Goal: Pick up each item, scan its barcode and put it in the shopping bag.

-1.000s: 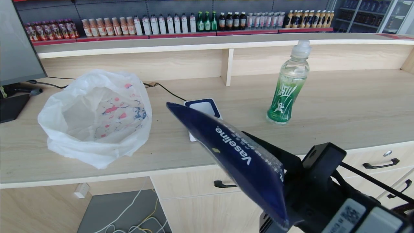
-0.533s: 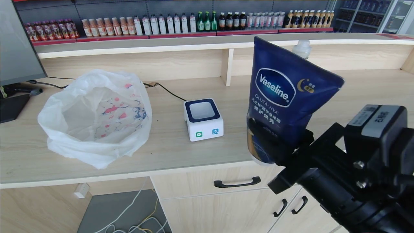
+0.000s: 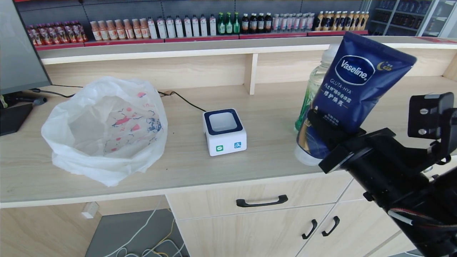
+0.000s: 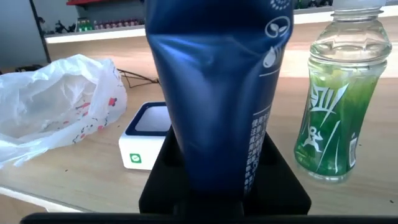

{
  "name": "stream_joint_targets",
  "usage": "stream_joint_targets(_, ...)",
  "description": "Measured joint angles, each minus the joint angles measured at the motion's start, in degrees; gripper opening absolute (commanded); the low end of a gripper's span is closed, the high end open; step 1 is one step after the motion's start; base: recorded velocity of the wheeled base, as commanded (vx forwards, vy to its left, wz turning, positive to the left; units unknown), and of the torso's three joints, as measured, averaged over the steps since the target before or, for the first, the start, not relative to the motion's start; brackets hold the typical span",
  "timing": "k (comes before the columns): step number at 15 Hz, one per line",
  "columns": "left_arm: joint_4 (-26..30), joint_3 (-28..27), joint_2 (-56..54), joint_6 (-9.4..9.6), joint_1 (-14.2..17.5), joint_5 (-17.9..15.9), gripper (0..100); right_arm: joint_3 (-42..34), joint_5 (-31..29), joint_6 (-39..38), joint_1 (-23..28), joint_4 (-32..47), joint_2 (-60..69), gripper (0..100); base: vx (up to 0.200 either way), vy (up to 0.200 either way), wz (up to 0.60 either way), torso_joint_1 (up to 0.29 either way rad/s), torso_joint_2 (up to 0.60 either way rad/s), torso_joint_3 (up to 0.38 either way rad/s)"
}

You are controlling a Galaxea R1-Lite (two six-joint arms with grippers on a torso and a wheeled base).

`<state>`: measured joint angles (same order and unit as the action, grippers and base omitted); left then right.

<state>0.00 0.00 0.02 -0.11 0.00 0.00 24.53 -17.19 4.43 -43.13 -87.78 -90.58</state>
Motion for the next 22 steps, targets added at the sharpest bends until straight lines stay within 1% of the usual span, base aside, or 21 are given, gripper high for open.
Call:
stream_joint_targets(2,0.0,0.0,0.0,-0.02,-0.07,0.0,100,0.2,0.11,-2.79,0.28,-0.02,-0.07,0,0.0,0.0,0.0,0.0,0.0,0.0)
stream_joint_targets(3,0.0,0.0,0.0,0.01,-0.05,0.0,100,0.61,0.17,-3.01,0.38,-0.27,-0.05,0,0.0,0.0,0.0,0.0,0.0,0.0)
stream_joint_targets(6,0.0,0.0,0.0,0.04,-0.11,0.0,100,2.21,1.12,-2.4,0.55,-0.93,1.44,0,-0.2,0.0,0.0,0.01,0.0,-0.001)
stream_joint_targets(9,0.0,0.0,0.0,0.04,-0.11,0.0,100,0.69,1.23,-2.49,2.69,-1.45,4.69,0,0.0,0.0,0.0,0.0,0.0,0.0)
stream_joint_targets(12,0.0,0.0,0.0,-0.13,-0.05,0.0,100,-0.74,1.24,-2.54,3.56,-1.56,7.83,0,0.0,0.0,0.0,0.0,0.0,0.0)
stream_joint_targets(15,0.0,0.0,0.0,-0.21,0.0,0.0,100,-0.88,2.0,-2.44,5.03,-1.83,8.94,0,0.0,0.2,0.0,0.004,0.0,-0.002)
stream_joint_targets(19,0.02,0.0,0.0,-0.22,-0.02,0.0,100,-0.78,2.22,-2.43,5.53,-1.63,9.24,0,0.0,0.2,0.0,0.005,0.0,0.002)
stream_joint_targets(22,0.0,0.0,0.0,-0.21,0.0,0.0,100,-0.37,4.44,-2.24,5.6,-1.8,8.67,0,0.0,0.2,0.0,-0.004,0.0,0.004)
